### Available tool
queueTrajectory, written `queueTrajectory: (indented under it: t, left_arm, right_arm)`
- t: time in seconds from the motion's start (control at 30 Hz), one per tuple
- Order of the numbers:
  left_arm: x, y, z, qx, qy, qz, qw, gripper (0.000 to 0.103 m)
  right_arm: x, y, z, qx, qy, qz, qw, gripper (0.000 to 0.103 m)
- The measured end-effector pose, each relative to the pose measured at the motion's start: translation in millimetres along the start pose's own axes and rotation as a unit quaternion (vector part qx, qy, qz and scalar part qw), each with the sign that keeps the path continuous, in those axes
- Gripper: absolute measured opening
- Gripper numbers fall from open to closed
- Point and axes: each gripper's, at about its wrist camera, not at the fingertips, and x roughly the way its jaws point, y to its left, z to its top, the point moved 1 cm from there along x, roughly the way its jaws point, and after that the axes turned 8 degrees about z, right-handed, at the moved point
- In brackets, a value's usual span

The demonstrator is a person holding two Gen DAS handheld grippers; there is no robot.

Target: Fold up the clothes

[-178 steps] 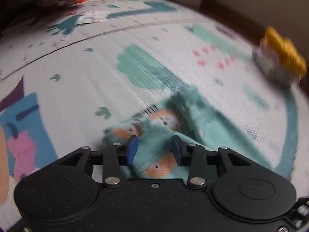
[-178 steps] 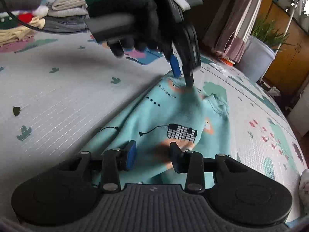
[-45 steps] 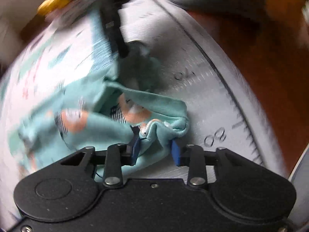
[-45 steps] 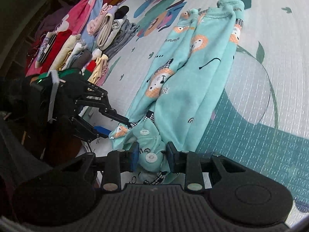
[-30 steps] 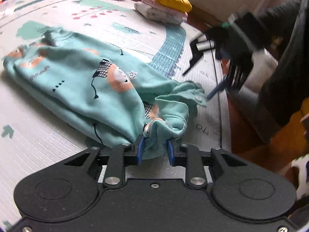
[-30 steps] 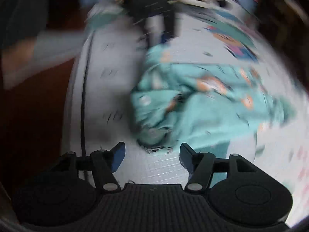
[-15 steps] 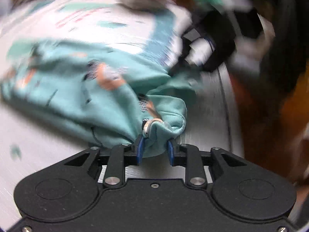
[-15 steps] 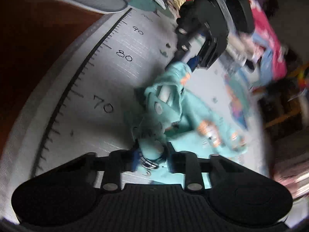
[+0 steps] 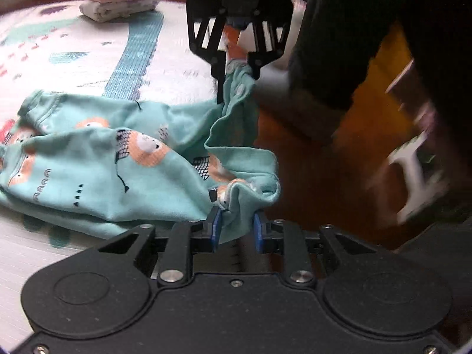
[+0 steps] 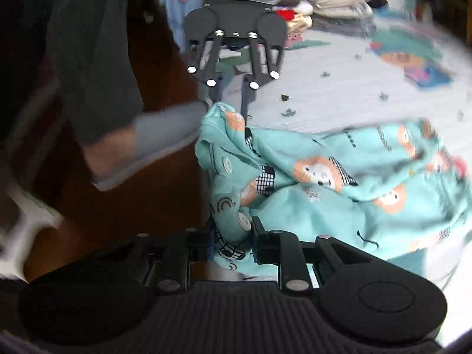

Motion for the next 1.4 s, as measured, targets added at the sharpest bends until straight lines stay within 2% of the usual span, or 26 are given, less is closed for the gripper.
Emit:
queueTrajectory:
  t: [0.1, 0.2, 0.27, 0.37, 0.5, 0.57, 0.6, 0.67, 0.7, 0.73, 0.77, 0.8, 0.83, 0.87, 0.93, 1.0, 1.03, 1.07, 1.1, 1.17, 1.23, 1.27, 1.3, 1.33, 1.37, 1.4]
  left_arm:
    - [-28, 29, 3, -0.069, -0.052, 0.004, 0.9963, 0.021]
    - [-55, 75, 1, -0.154, -0.124, 0.011, 0.9802, 0.021]
    - [-64, 108, -3, -0.207, -0.161, 0.018, 0.9648, 0.021]
    - [-65, 154, -10, -0.281, -0.197, 0.022, 0.9389, 0.021]
    - [-54, 200, -21, -0.357, -0.226, 0.015, 0.9063, 0.021]
    - [-46, 216, -26, -0.391, -0.233, 0.018, 0.8905, 0.021]
    - [-42, 222, -28, -0.411, -0.231, 0.026, 0.8814, 0.022]
    - [-31, 233, -35, -0.47, -0.214, 0.055, 0.8547, 0.024]
    - [-26, 238, -40, -0.498, -0.205, 0.069, 0.8398, 0.034]
    - [-23, 241, -47, -0.523, -0.199, 0.077, 0.825, 0.039]
    - [-21, 243, -53, -0.54, -0.2, 0.075, 0.814, 0.045]
    - [-23, 242, -57, -0.548, -0.207, 0.069, 0.8074, 0.049]
    - [-25, 240, -60, -0.553, -0.215, 0.063, 0.8027, 0.052]
    - [-27, 236, -62, -0.551, -0.221, 0.058, 0.8025, 0.056]
    - [-31, 228, -67, -0.548, -0.234, 0.048, 0.8019, 0.06]
    - [-36, 221, -71, -0.544, -0.247, 0.038, 0.8012, 0.065]
    - [-38, 217, -73, -0.542, -0.253, 0.033, 0.8007, 0.065]
    - [-40, 213, -75, -0.54, -0.259, 0.028, 0.8002, 0.066]
    - [-41, 208, -76, -0.534, -0.261, 0.028, 0.8033, 0.066]
    - [-37, 194, -71, -0.504, -0.245, 0.05, 0.8266, 0.066]
    - [-28, 185, -64, -0.47, -0.233, 0.062, 0.8491, 0.066]
    - [-22, 181, -59, -0.45, -0.229, 0.068, 0.8602, 0.065]
    - [-17, 178, -52, -0.432, -0.226, 0.074, 0.8703, 0.046]
    - [-11, 177, -45, -0.416, -0.222, 0.078, 0.8784, 0.03]
    - [-9, 175, -40, -0.405, -0.221, 0.088, 0.8828, 0.018]
    - [-8, 174, -36, -0.395, -0.226, 0.095, 0.8854, 0.014]
  right_arm:
    - [-33, -23, 12, 0.05, -0.061, -0.012, 0.997, 0.025]
    - [-67, -58, 22, 0.1, -0.142, -0.034, 0.984, 0.025]
    - [-84, -88, 25, 0.141, -0.191, -0.04, 0.971, 0.025]
    - [-96, -133, 23, 0.2, -0.233, -0.04, 0.951, 0.025]
    - [-95, -188, 11, 0.286, -0.259, -0.03, 0.922, 0.025]
    - [-89, -209, 6, 0.314, -0.254, -0.041, 0.914, 0.025]
    - [-85, -218, -1, 0.338, -0.261, -0.037, 0.904, 0.025]
    - [-82, -229, -19, 0.39, -0.284, -0.042, 0.875, 0.028]
    - [-75, -230, -30, 0.416, -0.294, -0.051, 0.859, 0.029]
    - [-68, -231, -41, 0.442, -0.305, -0.058, 0.842, 0.03]
    - [-64, -232, -54, 0.469, -0.319, -0.054, 0.822, 0.035]
    - [-61, -227, -65, 0.483, -0.334, -0.05, 0.808, 0.037]
    - [-60, -221, -72, 0.487, -0.35, -0.044, 0.799, 0.041]
    - [-59, -214, -80, 0.491, -0.365, -0.038, 0.79, 0.052]
    - [-59, -195, -88, 0.492, -0.394, -0.028, 0.776, 0.063]
    - [-54, -180, -91, 0.489, -0.412, -0.031, 0.768, 0.064]
    - [-50, -173, -91, 0.485, -0.411, -0.041, 0.771, 0.064]
    - [-45, -166, -86, 0.471, -0.399, -0.06, 0.784, 0.064]
    - [-39, -159, -81, 0.456, -0.387, -0.079, 0.798, 0.064]
    - [-27, -148, -70, 0.422, -0.357, -0.1, 0.827, 0.064]
    - [-25, -138, -67, 0.398, -0.344, -0.113, 0.843, 0.064]
    - [-23, -134, -63, 0.384, -0.335, -0.123, 0.852, 0.059]
    - [-21, -132, -59, 0.37, -0.328, -0.131, 0.859, 0.051]
    - [-20, -131, -55, 0.362, -0.33, -0.128, 0.863, 0.029]
    - [-24, -128, -53, 0.352, -0.334, -0.138, 0.863, 0.026]
    - [-29, -125, -51, 0.343, -0.337, -0.149, 0.864, 0.023]
